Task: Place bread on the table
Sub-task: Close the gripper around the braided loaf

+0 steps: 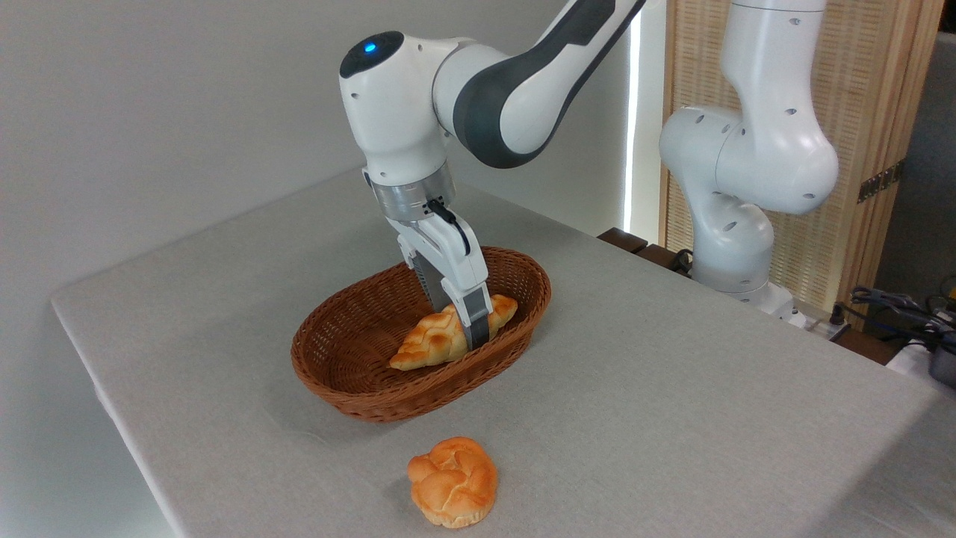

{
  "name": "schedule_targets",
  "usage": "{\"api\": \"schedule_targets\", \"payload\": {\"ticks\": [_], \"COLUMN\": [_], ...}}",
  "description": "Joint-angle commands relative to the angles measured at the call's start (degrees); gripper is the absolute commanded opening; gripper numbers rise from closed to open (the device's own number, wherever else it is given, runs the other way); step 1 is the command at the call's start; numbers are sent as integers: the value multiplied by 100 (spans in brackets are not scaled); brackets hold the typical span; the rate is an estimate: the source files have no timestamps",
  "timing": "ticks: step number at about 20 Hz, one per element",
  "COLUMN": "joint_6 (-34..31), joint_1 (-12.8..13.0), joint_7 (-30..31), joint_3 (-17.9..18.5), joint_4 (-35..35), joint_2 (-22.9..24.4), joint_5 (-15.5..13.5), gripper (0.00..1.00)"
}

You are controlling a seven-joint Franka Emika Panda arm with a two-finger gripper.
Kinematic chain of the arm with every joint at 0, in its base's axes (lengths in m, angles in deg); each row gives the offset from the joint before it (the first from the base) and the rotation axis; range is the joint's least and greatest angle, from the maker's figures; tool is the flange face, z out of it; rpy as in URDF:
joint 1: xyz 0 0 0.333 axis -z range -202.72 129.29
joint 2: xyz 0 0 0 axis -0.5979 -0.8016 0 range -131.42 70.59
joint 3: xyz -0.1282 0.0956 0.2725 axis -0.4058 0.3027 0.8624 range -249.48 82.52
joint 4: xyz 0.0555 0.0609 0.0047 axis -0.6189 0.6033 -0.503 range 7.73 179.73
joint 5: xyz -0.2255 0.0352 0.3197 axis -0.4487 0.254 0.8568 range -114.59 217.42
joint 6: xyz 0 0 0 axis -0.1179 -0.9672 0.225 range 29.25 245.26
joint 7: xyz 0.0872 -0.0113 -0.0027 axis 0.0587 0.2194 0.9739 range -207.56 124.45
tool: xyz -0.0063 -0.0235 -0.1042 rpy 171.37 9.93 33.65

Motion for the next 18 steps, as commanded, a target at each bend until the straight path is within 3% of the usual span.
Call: {"api": "schedule_targets", "payload": {"ticks": [1, 3, 8, 18], "joint_6": [140, 140, 96, 53], "joint_1": [20, 20, -6, -33], "joint_7": [-35, -52, -105, -53], "joint_3": [4, 4, 65, 109], "joint_4": [41, 33, 15, -134], "joint_2": [-23, -23, -23, -14], "joint_5": [1, 10, 221, 204], "gripper": [78, 56, 41, 35]}}
